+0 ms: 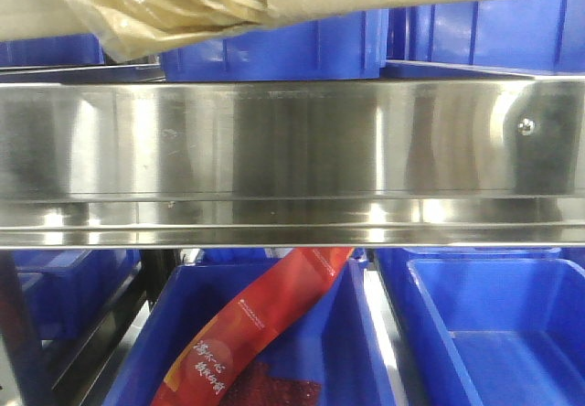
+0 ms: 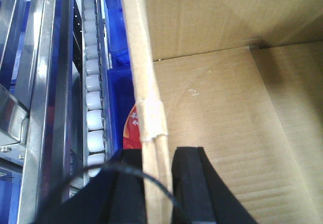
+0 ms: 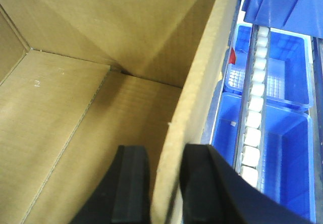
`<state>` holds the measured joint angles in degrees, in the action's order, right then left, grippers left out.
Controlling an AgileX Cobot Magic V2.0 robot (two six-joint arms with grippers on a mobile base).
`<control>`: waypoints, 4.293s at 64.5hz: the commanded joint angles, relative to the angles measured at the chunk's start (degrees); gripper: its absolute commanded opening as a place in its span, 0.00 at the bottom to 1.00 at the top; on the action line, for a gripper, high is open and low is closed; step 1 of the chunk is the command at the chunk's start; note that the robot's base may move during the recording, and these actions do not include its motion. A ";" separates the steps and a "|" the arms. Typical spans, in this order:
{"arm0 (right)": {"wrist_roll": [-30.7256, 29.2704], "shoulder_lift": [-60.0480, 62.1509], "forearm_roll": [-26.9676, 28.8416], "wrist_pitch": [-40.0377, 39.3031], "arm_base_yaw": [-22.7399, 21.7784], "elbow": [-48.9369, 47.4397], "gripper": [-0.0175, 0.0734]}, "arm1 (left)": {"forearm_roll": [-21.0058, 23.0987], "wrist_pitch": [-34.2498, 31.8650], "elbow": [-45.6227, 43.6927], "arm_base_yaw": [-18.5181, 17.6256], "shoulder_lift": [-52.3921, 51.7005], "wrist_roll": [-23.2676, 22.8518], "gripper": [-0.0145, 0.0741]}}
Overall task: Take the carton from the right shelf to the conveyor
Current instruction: 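Lift the carton with both grippers and pull it off the shelf, then hold the carton in both grippers while the base turns and drives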
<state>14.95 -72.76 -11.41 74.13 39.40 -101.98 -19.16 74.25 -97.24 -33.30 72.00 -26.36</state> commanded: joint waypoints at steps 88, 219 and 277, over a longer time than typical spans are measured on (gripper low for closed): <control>-0.87 0.04 5.29 -9.07 0.78 -0.20 0.12 | 1.91 -4.28 -0.72 -0.89 0.18 0.21 0.14; -0.87 0.04 5.29 -9.07 0.78 -0.20 0.12 | 1.91 -4.28 -0.72 -0.89 0.18 0.21 0.14; -0.87 0.04 5.29 -9.07 0.78 -0.20 0.12 | 1.91 -4.28 -0.72 -0.89 0.18 0.21 0.14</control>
<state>14.82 -73.08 -11.29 70.18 39.50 -101.81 -20.33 74.25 -97.52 -33.30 72.06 -26.59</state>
